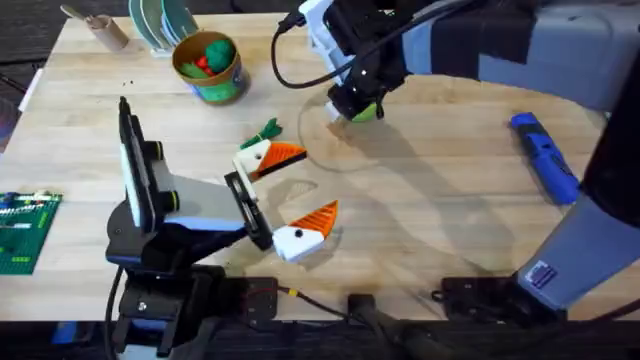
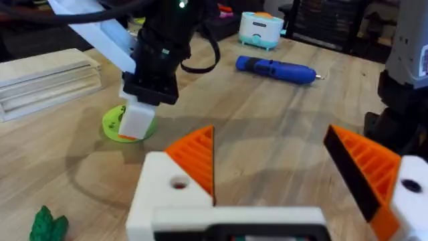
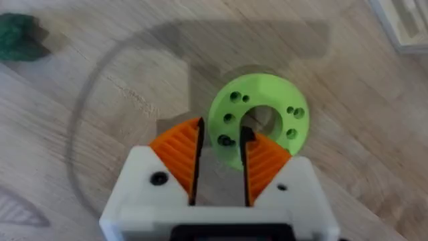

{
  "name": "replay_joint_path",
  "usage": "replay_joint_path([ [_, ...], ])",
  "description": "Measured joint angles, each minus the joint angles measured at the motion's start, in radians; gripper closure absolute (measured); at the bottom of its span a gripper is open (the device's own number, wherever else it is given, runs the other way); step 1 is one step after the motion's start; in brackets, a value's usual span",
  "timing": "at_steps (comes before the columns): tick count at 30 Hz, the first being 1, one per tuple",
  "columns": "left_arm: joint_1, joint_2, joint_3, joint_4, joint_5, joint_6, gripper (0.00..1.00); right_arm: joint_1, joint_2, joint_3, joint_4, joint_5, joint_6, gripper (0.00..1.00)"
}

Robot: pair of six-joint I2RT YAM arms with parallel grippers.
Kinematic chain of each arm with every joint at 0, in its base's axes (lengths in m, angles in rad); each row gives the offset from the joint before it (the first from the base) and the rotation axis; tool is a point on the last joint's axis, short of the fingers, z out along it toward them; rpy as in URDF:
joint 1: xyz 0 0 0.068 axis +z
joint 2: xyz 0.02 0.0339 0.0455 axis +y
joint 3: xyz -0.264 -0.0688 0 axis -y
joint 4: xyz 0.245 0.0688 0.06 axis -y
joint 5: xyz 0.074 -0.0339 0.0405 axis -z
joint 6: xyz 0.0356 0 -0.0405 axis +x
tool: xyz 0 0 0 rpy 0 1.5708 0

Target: Pick up the gripper from the table and insert it into the empty holder that is missing its gripper. Then pick up a screw, insert it into the mounting hole, and use the screwdriver to tighten it. Finally, clean up the table by picking up the vegetable and placing it into the bucket.

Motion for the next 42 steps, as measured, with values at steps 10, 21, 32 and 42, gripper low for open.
replay_joint_path([
  [10, 0.0, 0.0, 0.0, 0.0, 0.0, 0.0, 0.007, 0.0, 0.0, 0.0, 0.0, 0.01, 0.0, 0.752],
  [21, 0.0, 0.0, 0.0, 0.0, 0.0, 0.0, 0.008, 0.0, 0.0, 0.022, -0.103, 0.01, 0.0, 0.616],
  [32, 0.0, 0.0, 0.0, 0.0, 0.0, 0.0, 0.009, 0.0, 0.0, 0.026, -0.112, 0.01, 0.0, 0.571],
  [42, 0.0, 0.0, 0.0, 0.0, 0.0, 0.0, 0.008, 0.0, 0.0, 0.05, -0.184, 0.01, 0.0, 0.565],
])
